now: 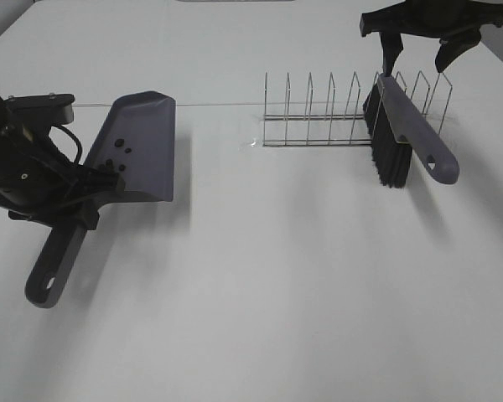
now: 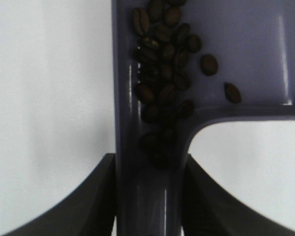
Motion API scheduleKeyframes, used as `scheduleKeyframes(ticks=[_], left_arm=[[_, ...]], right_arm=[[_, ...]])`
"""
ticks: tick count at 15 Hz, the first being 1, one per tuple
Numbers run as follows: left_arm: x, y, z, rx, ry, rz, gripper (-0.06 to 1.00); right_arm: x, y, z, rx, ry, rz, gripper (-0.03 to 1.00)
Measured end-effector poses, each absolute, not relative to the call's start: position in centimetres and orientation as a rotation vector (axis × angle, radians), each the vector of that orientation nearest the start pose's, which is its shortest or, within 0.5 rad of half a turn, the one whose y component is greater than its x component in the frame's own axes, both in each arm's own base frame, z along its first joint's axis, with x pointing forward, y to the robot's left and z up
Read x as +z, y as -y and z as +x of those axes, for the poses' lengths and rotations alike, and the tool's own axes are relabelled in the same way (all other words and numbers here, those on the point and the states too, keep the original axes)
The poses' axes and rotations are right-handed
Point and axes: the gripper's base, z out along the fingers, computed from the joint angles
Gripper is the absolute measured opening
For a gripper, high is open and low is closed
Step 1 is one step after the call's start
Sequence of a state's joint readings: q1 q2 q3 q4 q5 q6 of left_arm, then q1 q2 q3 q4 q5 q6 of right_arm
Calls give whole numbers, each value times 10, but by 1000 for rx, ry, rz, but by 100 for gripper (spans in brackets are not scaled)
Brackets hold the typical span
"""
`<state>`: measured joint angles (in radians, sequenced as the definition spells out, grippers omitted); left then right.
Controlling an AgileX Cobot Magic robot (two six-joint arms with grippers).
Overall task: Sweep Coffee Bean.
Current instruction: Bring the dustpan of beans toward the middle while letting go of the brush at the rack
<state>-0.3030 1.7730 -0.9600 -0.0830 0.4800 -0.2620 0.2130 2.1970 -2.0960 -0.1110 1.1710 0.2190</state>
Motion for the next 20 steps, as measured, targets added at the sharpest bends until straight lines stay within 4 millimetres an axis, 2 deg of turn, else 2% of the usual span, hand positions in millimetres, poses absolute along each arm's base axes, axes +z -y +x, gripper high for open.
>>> scheduleKeyframes(ticks=[4, 7, 11, 13, 14, 16, 18, 20], left_arm=[[155, 138, 300, -266, -2811, 75, 36], [139, 165, 299, -274, -2878, 92, 36], [116, 175, 313, -238, -2956, 85, 36], [115, 177, 316, -237, -2956, 86, 37], [115, 177, 316, -237, -2956, 86, 46], [115, 177, 315, -234, -2961, 93, 69], [114, 175, 312, -211, -2997, 135, 76], [129, 172, 307, -187, -3011, 174, 76]], right_arm=[[267, -91, 468, -60, -2771, -25, 68], [267, -91, 468, -63, -2773, -28, 68], [267, -90, 468, -64, -2773, -28, 68], [270, -91, 467, -57, -2770, -27, 68], [274, -90, 466, -53, -2762, -26, 68], [285, -90, 462, -40, -2739, -23, 68], [300, -90, 456, -16, -2711, -18, 68], [321, -88, 442, 21, -2683, -16, 68]])
